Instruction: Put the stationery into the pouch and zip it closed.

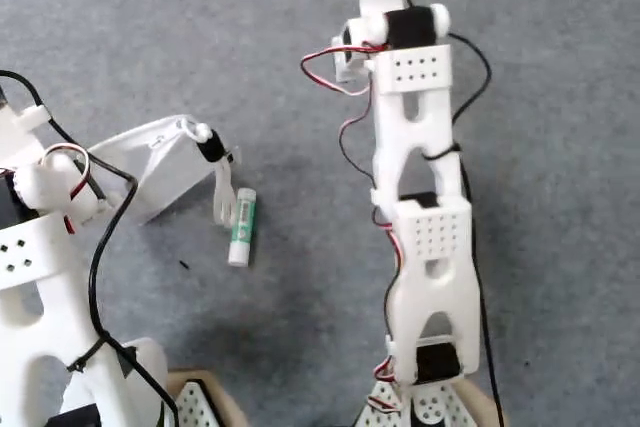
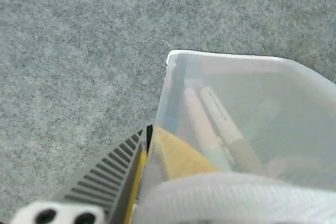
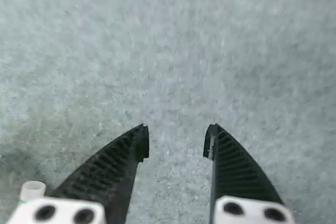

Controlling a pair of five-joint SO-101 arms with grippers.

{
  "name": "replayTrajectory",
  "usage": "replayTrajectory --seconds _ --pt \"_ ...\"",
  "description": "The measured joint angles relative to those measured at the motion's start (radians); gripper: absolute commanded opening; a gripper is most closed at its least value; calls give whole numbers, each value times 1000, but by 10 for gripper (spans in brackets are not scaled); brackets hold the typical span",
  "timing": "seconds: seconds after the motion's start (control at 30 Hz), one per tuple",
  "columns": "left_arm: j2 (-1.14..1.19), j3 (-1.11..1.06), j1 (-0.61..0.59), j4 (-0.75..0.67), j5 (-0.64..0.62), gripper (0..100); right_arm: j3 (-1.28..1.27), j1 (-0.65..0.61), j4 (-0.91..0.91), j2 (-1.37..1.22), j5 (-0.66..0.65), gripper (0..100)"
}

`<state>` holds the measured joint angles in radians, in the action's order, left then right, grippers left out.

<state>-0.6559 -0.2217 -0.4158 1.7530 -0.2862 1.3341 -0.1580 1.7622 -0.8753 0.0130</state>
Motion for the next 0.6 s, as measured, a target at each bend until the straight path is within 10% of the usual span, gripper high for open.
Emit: replayTrajectory --seconds 0.6 --pt "0 0 -43 -2 0 29 -9 -222 -3 -117 20 191"
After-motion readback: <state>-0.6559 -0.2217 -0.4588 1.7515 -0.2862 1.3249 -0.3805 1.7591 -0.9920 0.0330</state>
